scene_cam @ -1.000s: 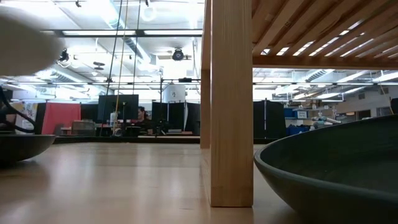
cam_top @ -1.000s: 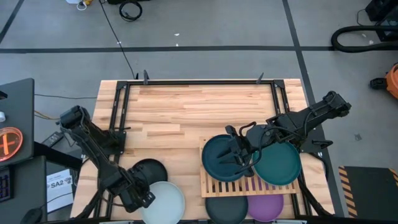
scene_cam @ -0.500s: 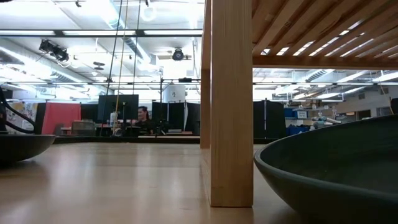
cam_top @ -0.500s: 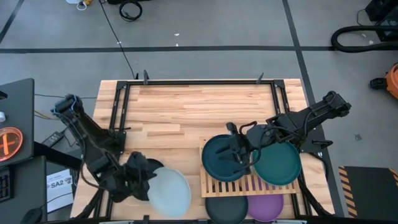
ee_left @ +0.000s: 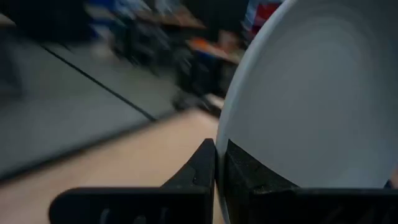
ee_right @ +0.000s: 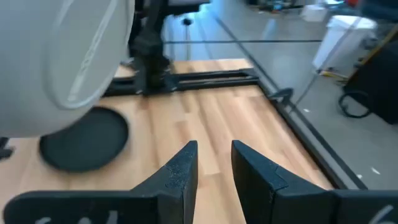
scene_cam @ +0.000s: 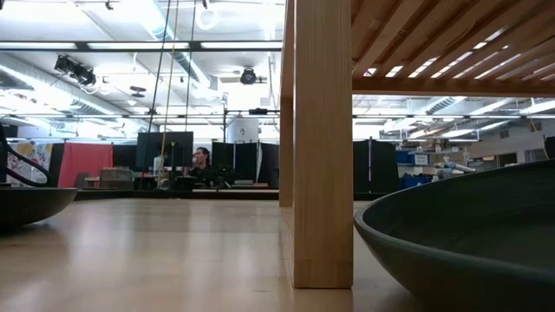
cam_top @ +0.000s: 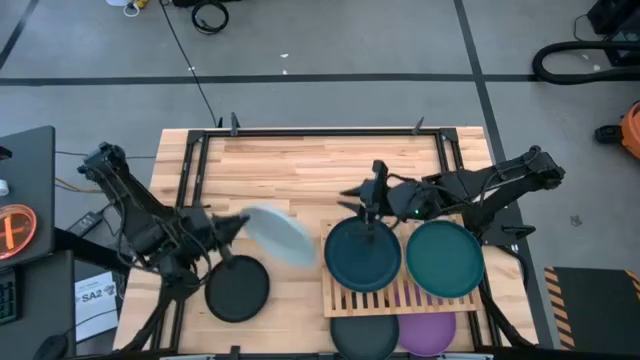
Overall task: Place and stack plates onto a shelf
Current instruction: Stack the off white plate on top of the dark green plate
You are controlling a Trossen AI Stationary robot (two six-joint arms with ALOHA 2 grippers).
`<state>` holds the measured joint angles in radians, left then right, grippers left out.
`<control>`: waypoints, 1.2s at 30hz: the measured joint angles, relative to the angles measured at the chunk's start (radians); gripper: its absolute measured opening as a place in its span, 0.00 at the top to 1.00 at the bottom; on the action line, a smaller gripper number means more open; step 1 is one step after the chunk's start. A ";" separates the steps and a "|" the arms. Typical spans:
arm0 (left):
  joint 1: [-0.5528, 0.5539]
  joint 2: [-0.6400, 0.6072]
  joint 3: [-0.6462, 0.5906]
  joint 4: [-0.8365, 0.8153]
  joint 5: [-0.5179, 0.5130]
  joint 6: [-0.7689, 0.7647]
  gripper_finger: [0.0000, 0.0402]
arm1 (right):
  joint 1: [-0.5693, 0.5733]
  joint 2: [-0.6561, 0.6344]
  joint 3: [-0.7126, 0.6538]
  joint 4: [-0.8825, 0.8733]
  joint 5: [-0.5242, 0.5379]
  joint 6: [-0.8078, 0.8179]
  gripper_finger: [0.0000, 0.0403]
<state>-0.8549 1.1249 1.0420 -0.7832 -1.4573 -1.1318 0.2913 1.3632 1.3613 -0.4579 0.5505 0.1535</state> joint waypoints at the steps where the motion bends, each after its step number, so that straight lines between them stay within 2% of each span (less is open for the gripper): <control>1: 0.020 -0.003 0.000 0.000 -0.042 0.015 0.95 | -0.012 0.000 0.000 0.010 0.002 0.000 0.74; 4: 0.086 -0.009 0.000 0.005 -0.114 0.048 0.95 | -0.042 0.000 0.000 0.032 -0.002 0.000 0.74; 12: 0.318 -0.005 0.000 0.019 -0.113 0.071 0.95 | -0.093 0.007 0.000 0.078 -0.031 0.000 0.74; 17: 0.412 0.001 0.000 0.032 -0.111 0.071 0.95 | -0.122 0.026 0.000 0.107 -0.022 0.000 0.74; 28: 0.494 0.062 0.002 0.098 -0.087 0.107 0.95 | -0.202 0.077 0.001 0.270 -0.011 -0.024 0.74; 36: 0.501 0.068 0.001 0.096 -0.067 0.108 0.95 | -0.229 0.108 0.000 0.286 0.115 -0.065 0.75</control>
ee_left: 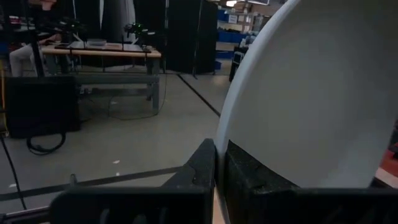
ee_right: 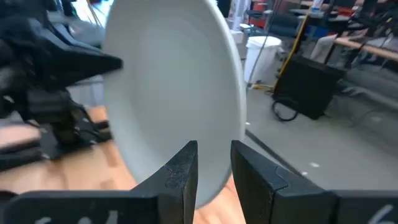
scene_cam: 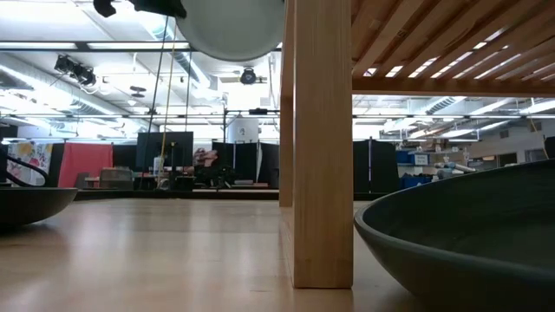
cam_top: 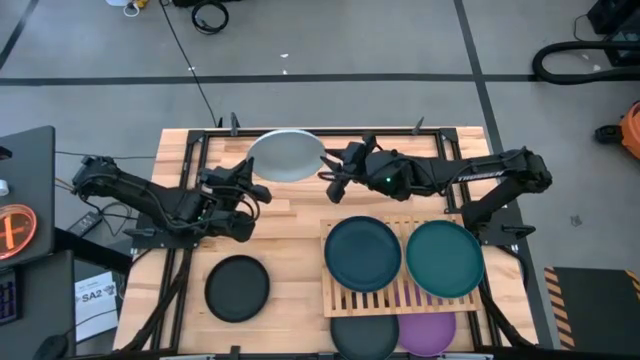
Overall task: Place and stack plates onto a shelf
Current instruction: Stack the off white plate on top of the dark green plate
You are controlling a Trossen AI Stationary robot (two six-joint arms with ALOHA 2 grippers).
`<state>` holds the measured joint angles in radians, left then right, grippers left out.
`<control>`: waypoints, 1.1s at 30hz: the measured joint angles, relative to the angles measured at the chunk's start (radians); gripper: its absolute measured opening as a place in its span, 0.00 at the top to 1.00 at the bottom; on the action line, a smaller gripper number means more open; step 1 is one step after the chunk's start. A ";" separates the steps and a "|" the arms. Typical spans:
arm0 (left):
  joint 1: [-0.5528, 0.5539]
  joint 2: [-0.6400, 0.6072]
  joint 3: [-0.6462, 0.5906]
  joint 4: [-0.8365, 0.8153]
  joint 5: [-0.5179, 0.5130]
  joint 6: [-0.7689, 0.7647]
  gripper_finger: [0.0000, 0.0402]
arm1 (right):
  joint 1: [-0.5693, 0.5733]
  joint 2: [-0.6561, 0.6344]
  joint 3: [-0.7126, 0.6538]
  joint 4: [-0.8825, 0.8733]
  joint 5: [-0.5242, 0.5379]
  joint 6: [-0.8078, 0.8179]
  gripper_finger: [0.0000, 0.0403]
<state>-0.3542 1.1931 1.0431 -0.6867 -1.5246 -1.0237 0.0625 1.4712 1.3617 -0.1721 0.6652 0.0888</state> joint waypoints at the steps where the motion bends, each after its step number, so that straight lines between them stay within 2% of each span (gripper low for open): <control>1: 0.000 0.000 0.000 0.000 0.000 0.000 0.95 | -0.001 0.005 0.000 0.005 0.007 -0.019 0.75; 5: 0.000 -0.001 0.000 0.004 0.002 -0.001 0.95 | -0.006 0.022 0.000 0.027 0.023 -0.070 0.75; 14: 0.000 0.000 0.000 0.007 0.028 0.002 0.95 | -0.017 0.044 0.000 0.068 0.019 -0.075 0.75; 27: -0.002 -0.001 0.000 0.007 0.030 0.049 0.95 | 0.030 0.012 0.000 0.064 0.029 -0.234 0.75; 30: -0.002 -0.001 0.000 0.007 0.033 0.052 0.95 | 0.042 0.008 0.000 0.066 0.055 -0.260 0.75; 33: -0.002 0.000 0.000 0.007 0.035 0.055 0.95 | 0.049 0.006 0.000 0.068 0.125 -0.276 0.75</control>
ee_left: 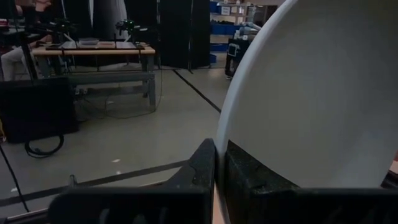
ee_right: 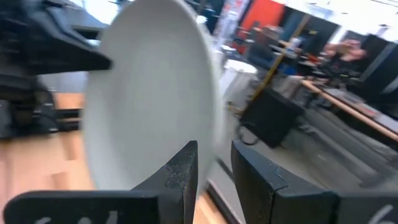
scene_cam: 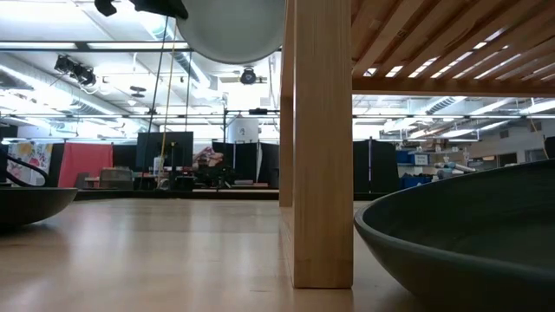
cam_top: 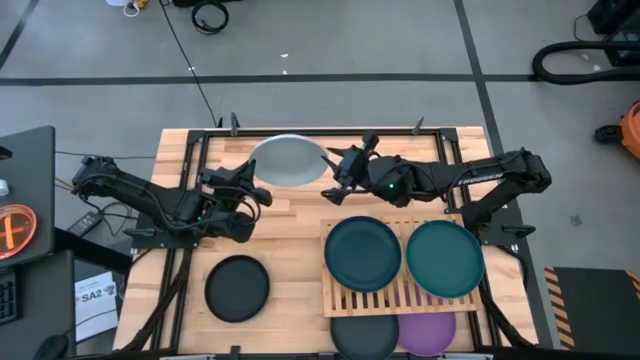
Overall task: Place and stack plates onto a shelf
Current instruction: Stack the off white plate on top of the dark green plate
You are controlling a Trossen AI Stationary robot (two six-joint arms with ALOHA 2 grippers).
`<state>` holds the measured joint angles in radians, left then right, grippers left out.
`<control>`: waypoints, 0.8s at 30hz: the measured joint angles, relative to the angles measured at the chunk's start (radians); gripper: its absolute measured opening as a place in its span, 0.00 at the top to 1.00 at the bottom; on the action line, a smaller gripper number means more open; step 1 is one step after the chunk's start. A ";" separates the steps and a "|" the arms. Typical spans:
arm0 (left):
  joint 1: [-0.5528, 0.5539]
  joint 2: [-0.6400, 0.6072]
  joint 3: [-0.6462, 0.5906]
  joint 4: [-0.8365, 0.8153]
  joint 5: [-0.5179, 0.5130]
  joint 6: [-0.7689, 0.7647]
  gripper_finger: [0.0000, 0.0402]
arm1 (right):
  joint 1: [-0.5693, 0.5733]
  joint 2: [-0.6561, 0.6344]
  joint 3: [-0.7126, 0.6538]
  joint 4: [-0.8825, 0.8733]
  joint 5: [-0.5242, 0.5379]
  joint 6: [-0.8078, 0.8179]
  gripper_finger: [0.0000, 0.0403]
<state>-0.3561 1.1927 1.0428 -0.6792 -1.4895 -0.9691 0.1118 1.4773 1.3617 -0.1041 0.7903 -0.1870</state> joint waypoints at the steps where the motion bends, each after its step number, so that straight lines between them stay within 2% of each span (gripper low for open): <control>1: 0.000 0.000 0.000 0.000 0.000 0.000 0.95 | 0.000 0.000 0.000 0.001 0.021 0.000 0.75; 14: 0.001 0.000 0.000 0.002 -0.007 -0.003 0.95 | -0.053 0.000 0.000 0.007 -0.020 0.011 0.74; 21: 0.000 0.000 0.000 0.012 -0.011 0.041 0.95 | -0.072 0.000 0.000 0.012 -0.151 0.011 0.74; 24: 0.000 0.000 0.000 0.027 -0.013 0.072 0.95 | -0.078 0.000 0.000 0.014 -0.160 0.011 0.74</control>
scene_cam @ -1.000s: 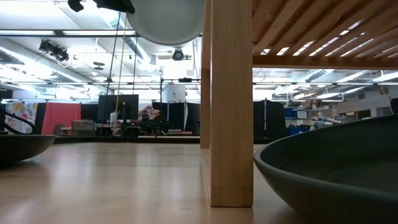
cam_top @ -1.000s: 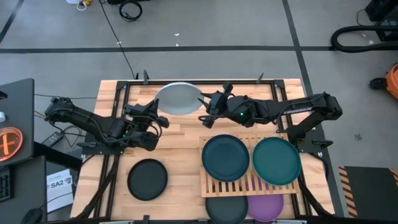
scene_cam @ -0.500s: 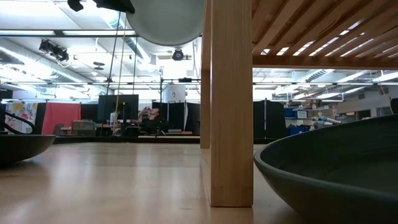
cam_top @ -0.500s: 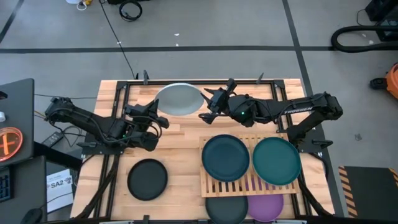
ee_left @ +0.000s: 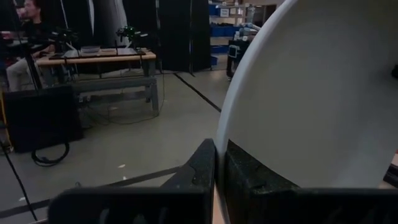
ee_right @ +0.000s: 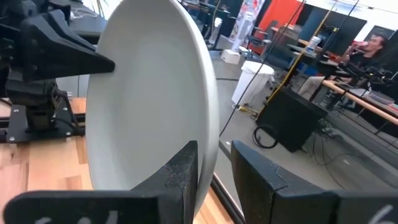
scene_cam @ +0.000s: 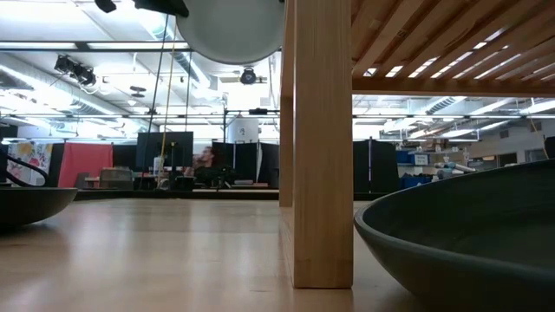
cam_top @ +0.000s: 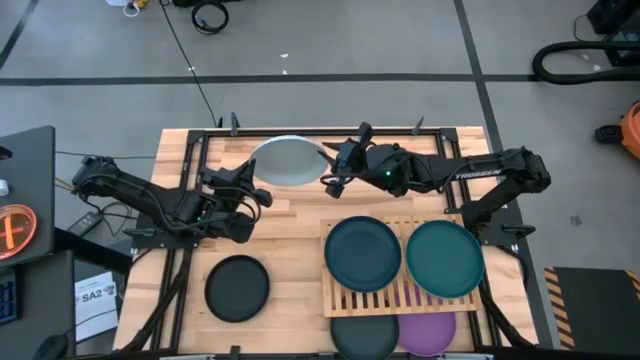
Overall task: Place and stack plates onto a shelf
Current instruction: Stack the off white plate on top of the dark green plate
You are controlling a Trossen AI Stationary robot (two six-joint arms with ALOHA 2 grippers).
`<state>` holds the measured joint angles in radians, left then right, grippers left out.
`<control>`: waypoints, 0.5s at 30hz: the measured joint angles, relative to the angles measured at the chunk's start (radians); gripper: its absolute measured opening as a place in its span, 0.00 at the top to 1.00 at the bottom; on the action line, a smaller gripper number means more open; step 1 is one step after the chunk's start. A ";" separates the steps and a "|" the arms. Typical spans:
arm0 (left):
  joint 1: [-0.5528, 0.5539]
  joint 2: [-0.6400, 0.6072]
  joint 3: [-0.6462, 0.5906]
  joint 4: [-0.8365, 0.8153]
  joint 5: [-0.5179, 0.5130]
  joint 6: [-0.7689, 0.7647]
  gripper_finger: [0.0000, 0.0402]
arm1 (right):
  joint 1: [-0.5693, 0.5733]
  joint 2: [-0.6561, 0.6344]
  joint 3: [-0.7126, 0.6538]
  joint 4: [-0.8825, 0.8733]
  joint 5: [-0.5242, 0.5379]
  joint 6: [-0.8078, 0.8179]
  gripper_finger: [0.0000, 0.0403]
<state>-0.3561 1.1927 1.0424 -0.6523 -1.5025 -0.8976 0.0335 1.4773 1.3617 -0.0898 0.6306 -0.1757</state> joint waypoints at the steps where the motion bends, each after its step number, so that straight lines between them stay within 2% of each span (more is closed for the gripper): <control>1: 0.000 0.000 0.000 0.004 -0.001 0.015 0.95 | -0.003 0.000 0.000 0.000 -0.001 0.000 0.74; 8: 0.001 0.000 0.000 0.018 -0.001 0.099 0.95 | -0.017 0.000 0.000 -0.002 -0.007 0.000 0.76; 15: 0.001 0.000 0.000 0.017 0.011 0.106 0.93 | -0.017 0.001 0.000 0.001 -0.003 0.004 0.91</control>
<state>-0.3554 1.1927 1.0424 -0.6353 -1.4911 -0.7914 0.0160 1.4784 1.3617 -0.0884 0.6272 -0.1715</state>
